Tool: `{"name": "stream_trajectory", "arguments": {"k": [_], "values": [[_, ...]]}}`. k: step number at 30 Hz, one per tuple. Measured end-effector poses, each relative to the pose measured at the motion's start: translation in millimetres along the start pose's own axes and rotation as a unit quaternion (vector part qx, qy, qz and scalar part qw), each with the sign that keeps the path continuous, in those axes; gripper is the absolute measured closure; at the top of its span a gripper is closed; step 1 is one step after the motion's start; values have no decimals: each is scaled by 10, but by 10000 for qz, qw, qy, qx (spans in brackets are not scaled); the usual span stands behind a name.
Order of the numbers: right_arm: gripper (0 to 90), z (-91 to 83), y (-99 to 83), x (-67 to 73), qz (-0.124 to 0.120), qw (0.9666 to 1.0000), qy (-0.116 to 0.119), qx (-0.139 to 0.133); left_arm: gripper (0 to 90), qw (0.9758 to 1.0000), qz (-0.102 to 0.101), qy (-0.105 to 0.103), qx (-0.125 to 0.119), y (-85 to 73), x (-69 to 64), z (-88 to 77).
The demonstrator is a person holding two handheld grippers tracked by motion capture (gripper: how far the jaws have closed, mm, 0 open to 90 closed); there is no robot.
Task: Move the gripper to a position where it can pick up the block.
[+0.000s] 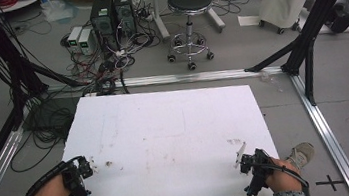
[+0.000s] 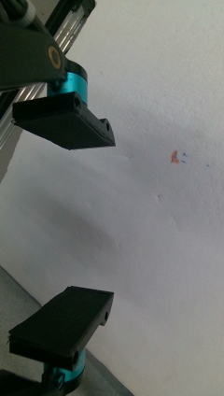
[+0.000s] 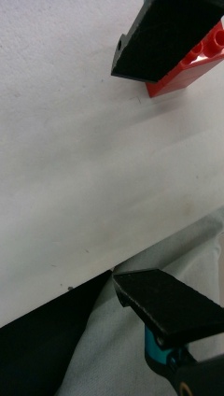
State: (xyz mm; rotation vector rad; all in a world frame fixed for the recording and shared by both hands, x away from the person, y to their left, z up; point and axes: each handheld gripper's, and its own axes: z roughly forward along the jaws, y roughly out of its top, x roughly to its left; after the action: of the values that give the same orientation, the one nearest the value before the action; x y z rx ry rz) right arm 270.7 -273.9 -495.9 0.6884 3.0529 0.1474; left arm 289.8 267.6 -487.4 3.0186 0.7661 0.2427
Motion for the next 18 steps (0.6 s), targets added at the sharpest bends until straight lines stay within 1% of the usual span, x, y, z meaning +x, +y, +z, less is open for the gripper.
{"name": "stream_trajectory", "arguments": {"k": [2,3,4,7,8,10,12,14,15,16,18], "values": [[26,-4,0,-3,22,10000,23,-9,217,10000,5,1,-5,-1,-4,-5],[26,-4,0,-4,25,10000,19,-14,217,10000,10,39,-21,-3,-6,-8],[26,-13,0,-5,3,10000,-39,-18,217,10000,4,43,-25,-4,-7,-10],[26,-24,1,-4,26,10000,-17,-56,217,10000,2,54,-37,-2,-8,-17],[26,-21,1,-11,-2,10000,-10,-49,217,10000,4,47,-50,-2,-8,-16],[26,-15,0,-3,22,10000,-8,-4,217,10000,8,42,-53,1,-10,-20],[26,-7,-3,-4,41,10000,21,-10,217,10000,14,33,-56,3,-7,-21],[26,-7,-5,-10,16,10000,-23,-23,217,10000,-20,59,-75,5,-11,-17],[26,-7,-7,-11,33,10000,7,-33,217,10000,-20,59,-75,5,-11,-17],[26,-8,-12,-15,35,10000,10,-45,217,10000,3,24,-59,5,-7,-20],[26,-7,-16,-15,73,10000,2,-31,217,10000,-5,22,-56,4,-7,-19]]}}
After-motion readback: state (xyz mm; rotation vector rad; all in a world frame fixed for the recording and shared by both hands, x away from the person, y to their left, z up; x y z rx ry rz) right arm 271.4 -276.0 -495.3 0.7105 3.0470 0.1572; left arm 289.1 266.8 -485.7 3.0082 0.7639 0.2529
